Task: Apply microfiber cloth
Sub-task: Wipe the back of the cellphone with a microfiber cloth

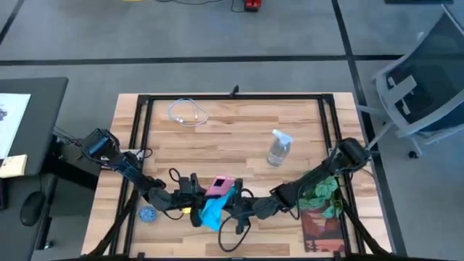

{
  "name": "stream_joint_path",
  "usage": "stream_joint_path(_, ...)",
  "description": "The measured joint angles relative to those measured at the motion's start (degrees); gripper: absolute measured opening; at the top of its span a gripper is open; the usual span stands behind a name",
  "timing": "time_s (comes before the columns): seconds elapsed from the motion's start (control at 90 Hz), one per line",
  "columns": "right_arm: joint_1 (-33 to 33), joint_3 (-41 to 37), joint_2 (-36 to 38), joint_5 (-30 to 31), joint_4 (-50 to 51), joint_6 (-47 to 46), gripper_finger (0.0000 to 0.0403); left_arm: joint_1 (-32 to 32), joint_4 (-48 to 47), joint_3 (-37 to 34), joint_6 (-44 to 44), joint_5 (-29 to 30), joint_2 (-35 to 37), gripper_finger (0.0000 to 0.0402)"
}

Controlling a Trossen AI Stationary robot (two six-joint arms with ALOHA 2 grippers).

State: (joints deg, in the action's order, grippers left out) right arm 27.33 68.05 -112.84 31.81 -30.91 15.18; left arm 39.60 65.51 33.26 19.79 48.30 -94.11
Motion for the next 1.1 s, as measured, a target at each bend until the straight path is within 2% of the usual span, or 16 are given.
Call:
stream_joint_path(0.1, 0.3, 0.0, -0.1, 1.3, 0.6, 0.9, 0.0, -0.1, 0.1, 0.0, 0.0, 0.0, 0.0, 0.0002)
stream_joint_path(0.333, 3.8, -0.1, 2.7, 20.3, 2.3, 10.5, 0.0, 0.3, 0.7, 0.1, 0.9, 0.6, 0.1, 0.0002)
stream_joint_path(0.4, 4.4, -0.1, 3.3, 22.9, 2.4, 11.2, 0.0, 0.3, 0.7, 0.1, 1.1, 0.4, 0.1, 0.0002)
stream_joint_path(0.478, 4.6, -0.1, 3.6, 22.2, 2.5, 10.6, 0.0, 0.3, 0.7, 0.1, 1.1, -0.1, 0.1, 0.0002)
stream_joint_path(0.622, 3.4, -0.1, 3.1, 12.3, 1.7, 6.8, 0.0, 0.4, 1.3, 0.2, 0.1, -1.4, 0.1, 0.0002)
stream_joint_path(0.767, 1.7, -0.1, 1.1, 7.6, -1.6, 6.7, 0.0, 0.2, 0.7, 0.4, -0.7, -0.7, 0.1, 0.0002)
stream_joint_path(0.878, 0.8, 0.1, 1.1, 3.9, -0.1, 6.0, 0.0, 0.1, 0.8, 0.4, -0.7, -0.5, 0.1, 0.0002)
stream_joint_path(0.989, 0.6, 0.2, 1.2, 3.8, 3.1, 6.0, 0.0, 0.1, 0.3, 0.4, -0.6, -0.3, 0.0, 0.0003)
stream_joint_path(1.1, 1.8, 0.2, 1.7, 9.4, 3.9, 8.0, 0.0, 0.1, -0.4, 0.6, 0.0, 0.0, 0.0, 0.0003)
